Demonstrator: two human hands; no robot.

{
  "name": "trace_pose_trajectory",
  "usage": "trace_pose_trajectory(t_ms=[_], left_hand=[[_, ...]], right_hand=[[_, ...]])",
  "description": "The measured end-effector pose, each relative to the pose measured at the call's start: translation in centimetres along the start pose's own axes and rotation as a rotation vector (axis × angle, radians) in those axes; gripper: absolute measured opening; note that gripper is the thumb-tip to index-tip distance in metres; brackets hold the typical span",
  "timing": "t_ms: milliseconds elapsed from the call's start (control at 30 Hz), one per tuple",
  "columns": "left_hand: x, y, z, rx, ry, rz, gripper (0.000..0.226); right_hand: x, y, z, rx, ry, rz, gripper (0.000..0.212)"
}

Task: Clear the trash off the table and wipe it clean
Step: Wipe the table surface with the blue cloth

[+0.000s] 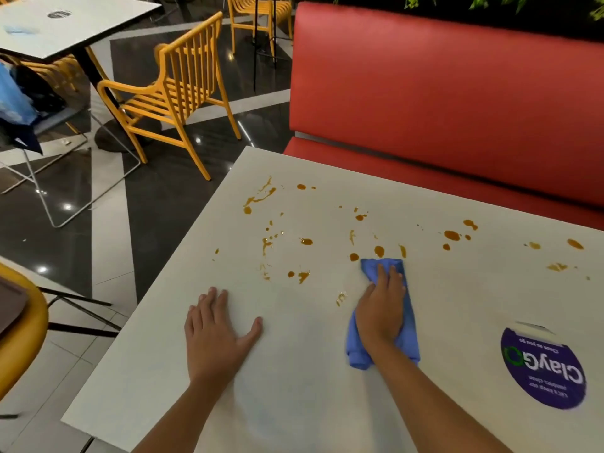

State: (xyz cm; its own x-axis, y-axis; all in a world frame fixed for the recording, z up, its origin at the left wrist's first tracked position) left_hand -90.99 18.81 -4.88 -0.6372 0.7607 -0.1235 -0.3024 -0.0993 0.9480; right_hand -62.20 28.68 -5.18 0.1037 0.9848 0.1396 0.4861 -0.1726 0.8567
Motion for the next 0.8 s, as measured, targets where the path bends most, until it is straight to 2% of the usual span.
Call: trace_pose_trajectory(t_ms=[133, 200, 333, 533, 800], left_hand=[[0.1, -0.1, -0.1, 0.012, -0.005, 0.013, 0.101], [0.1, -0.1, -0.2, 0.014, -0.008, 0.013, 0.101], [0.1, -0.2, -0.2, 0.007, -0.013, 0.017, 0.101], [0.1, -0.3, -0.3, 0.003, -0.012, 0.001, 0.103], [0.2, -0.4, -0.4, -0.019, -0.002, -0.002, 0.102]], right_hand=[[-0.8, -2.0, -3.8, 0.035, 0.268, -0.026, 0.040], [-1.9, -2.0, -4.0, 0.086, 0.365, -0.092, 0.038], [-3.8, -0.4, -2.2, 0.134, 0.591, -0.232, 0.048], [-6.1, 1.0, 0.0, 0.094, 0.510, -0.135, 0.041], [-5.8, -3.2, -7.1, 0.079, 0.663, -0.235, 0.040]])
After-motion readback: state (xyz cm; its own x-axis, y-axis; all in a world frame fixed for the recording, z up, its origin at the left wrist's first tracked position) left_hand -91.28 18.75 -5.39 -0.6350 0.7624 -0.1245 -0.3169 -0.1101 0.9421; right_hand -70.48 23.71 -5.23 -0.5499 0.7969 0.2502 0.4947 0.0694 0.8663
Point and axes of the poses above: each hand's wrist, its own x-axis towards the middle knuckle, its own y-axis out of the back of the hand, z = x × y, the point moved 8 cm from there along x, towards the middle knuckle, and after that the axes turned 15 degrees about y, right-handed, at the moved point
